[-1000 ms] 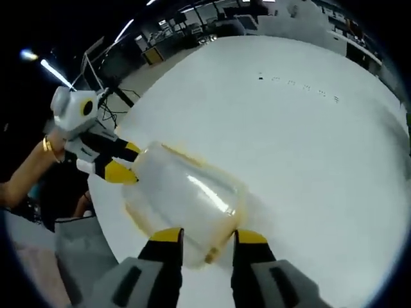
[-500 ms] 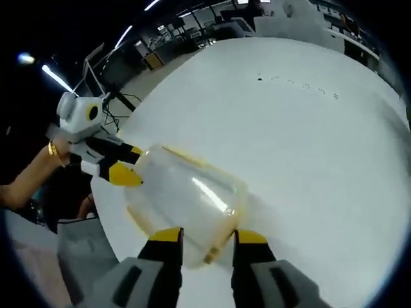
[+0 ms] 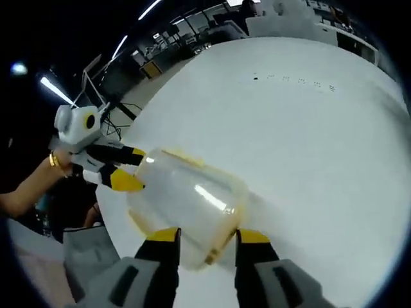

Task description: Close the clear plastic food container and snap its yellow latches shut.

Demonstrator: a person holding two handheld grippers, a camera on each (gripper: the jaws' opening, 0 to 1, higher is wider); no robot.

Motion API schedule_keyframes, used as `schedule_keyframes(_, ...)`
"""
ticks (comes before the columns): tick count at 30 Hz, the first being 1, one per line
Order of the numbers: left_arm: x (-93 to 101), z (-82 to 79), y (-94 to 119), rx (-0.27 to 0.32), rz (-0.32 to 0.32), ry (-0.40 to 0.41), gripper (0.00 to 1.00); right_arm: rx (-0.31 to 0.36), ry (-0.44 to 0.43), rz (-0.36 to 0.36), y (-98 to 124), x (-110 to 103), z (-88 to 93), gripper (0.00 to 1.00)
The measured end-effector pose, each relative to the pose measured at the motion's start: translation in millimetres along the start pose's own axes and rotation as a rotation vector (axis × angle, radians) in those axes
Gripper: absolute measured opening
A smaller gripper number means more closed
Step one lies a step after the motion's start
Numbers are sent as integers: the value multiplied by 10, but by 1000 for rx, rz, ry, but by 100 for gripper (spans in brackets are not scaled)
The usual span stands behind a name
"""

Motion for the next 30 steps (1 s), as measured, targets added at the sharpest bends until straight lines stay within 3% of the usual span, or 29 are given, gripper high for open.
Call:
schedule_keyframes(2, -1, -18, -13, 4, -10, -12, 40, -1, 5, 7, 0, 8, -4, 34)
schedule_keyframes(10, 17, -135, 40, 8, -31, -185, 51, 25, 47, 12, 43, 21, -11, 32)
schedule_keyframes(14, 46, -269, 104, 47, -46, -237, 50, 81, 153, 73, 122, 107, -156, 29)
schedule_keyframes(16, 77, -278, 106, 42, -37, -248, 49, 101, 149, 83, 160, 108, -232, 29)
schedule_keyframes(20, 181, -260, 67, 42, 7, -287, 46, 156, 172, 49, 191, 26, -411, 29)
schedule_keyframes(23, 229, -279, 21, 61, -7, -340, 40, 163, 206, 22, 181, -77, -481, 27)
schedule_keyframes(30, 383, -226, -60, 48, 35, -398, 37, 153, 241, -59, 12, -311, -490, 22)
Point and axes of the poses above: the point that each gripper's makers call its tool centre point, and the gripper's own axes: y roughly backward along the fingers, x roughly to its right, z roughly out of its underside, the point moved 3 cm from there along y, roughly backward along the fingers, and after that the axes turned 10 degrees about x, right-handed, at the moved point
